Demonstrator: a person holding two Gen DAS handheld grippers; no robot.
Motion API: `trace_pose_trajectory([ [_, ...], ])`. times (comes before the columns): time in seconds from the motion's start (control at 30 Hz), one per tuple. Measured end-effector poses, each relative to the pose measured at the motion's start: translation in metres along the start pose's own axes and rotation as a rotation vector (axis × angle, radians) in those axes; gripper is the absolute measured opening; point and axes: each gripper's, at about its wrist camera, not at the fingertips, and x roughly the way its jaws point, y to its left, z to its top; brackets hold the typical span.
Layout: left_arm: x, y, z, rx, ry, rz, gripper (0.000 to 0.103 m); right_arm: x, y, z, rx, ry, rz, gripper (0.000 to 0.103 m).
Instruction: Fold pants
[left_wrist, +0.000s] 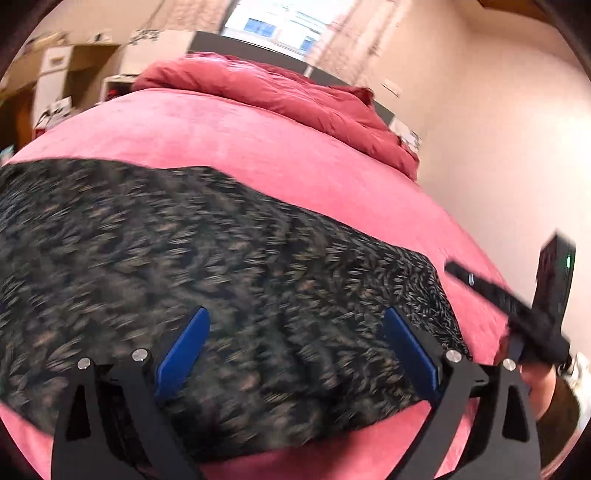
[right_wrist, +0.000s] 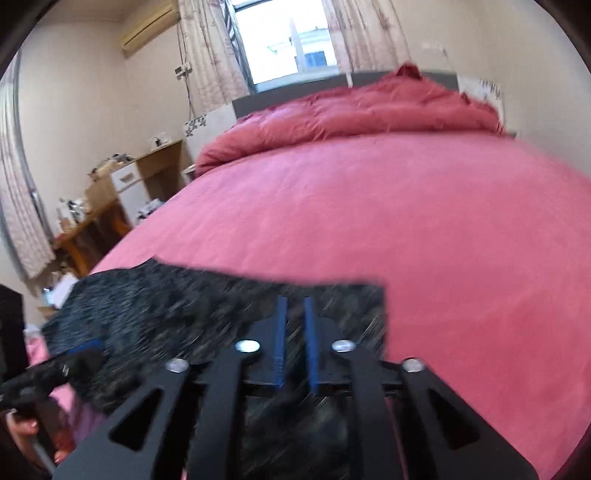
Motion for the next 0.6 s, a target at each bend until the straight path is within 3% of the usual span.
trace_pose_trajectory([
  [0.03, -0.007, 0.008, -0.001, -0.015, -0.006, 0.023, 0.096, -0.001, 0.003, -0.007, 0.017, 0.015, 0.008, 0.034],
  [0.27, -0.056, 0.07, -0.009, -0.154, -0.077, 0.136, 0.099, 0.005, 0.025, -0.039, 0.022, 0.12, -0.027, 0.034],
  [0.33, -0.071, 0.084, -0.009, -0.198, -0.102, 0.174, 0.099, 0.016, 0.027, -0.046, -0.034, 0.17, -0.071, 0.034],
  [0.6, -0.125, 0.135, -0.003, -0.364, -0.22, 0.3, 0.099, 0.018, 0.028, -0.045, -0.032, 0.175, -0.065, 0.039],
])
